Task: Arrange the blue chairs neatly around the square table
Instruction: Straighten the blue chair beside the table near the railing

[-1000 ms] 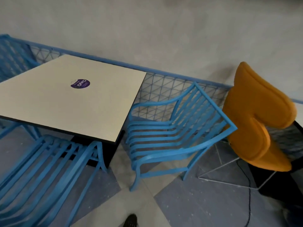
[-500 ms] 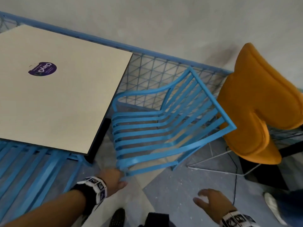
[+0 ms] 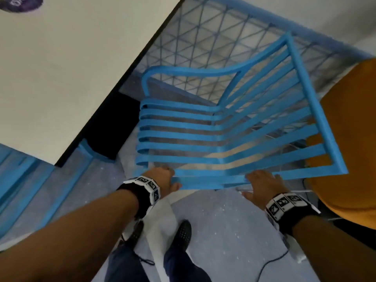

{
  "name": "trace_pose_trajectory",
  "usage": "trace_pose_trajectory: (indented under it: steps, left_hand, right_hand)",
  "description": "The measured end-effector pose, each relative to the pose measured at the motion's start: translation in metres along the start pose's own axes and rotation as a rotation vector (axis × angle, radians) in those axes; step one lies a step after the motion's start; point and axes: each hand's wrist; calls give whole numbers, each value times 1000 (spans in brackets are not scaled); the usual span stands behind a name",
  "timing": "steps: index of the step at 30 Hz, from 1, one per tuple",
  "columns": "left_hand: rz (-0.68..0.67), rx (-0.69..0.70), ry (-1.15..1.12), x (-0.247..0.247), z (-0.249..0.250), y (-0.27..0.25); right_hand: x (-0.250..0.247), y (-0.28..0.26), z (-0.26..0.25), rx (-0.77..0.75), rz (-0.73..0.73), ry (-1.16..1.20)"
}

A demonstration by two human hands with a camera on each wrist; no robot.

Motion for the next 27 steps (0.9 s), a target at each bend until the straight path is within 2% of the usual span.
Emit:
trace_pose_trajectory:
  steps: [2, 4, 6, 8, 11, 16, 19, 23, 27]
  left_hand:
    - [-42, -41, 33, 23, 0, 19]
    - [-22, -67, 91, 45, -1, 32]
    - [31, -108, 114, 54, -5, 39]
    - [10, -137, 98, 55, -11, 40]
    - [-58, -137, 102, 54, -27, 32]
    - [-154, -211, 223, 49, -62, 11]
    - [-177, -223, 262, 40, -70, 12]
    - [-83, -210, 244, 25, -76, 29]
    - [69, -282, 226, 1, -101, 48]
  right_hand:
    - [14, 20, 11, 6, -48, -85]
    - [27, 35, 17, -1, -72, -172]
    - [33, 47, 16, 24, -27, -224]
    - [34, 53, 9, 55, 6, -210]
    - [32, 47, -3, 50, -11, -208]
    - [51, 18, -34, -68, -101, -250]
    - [41, 16, -51, -57, -113, -207]
    - [20, 40, -51, -47, -123, -139]
    - [-6, 68, -72, -61, -103, -122]
Point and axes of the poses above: each hand's wrist, its own y-axis towards the middle knuckle, its own x-axis out of the palm, z = x × y, and after that the axes turned 3 degrees about -z, right-handed
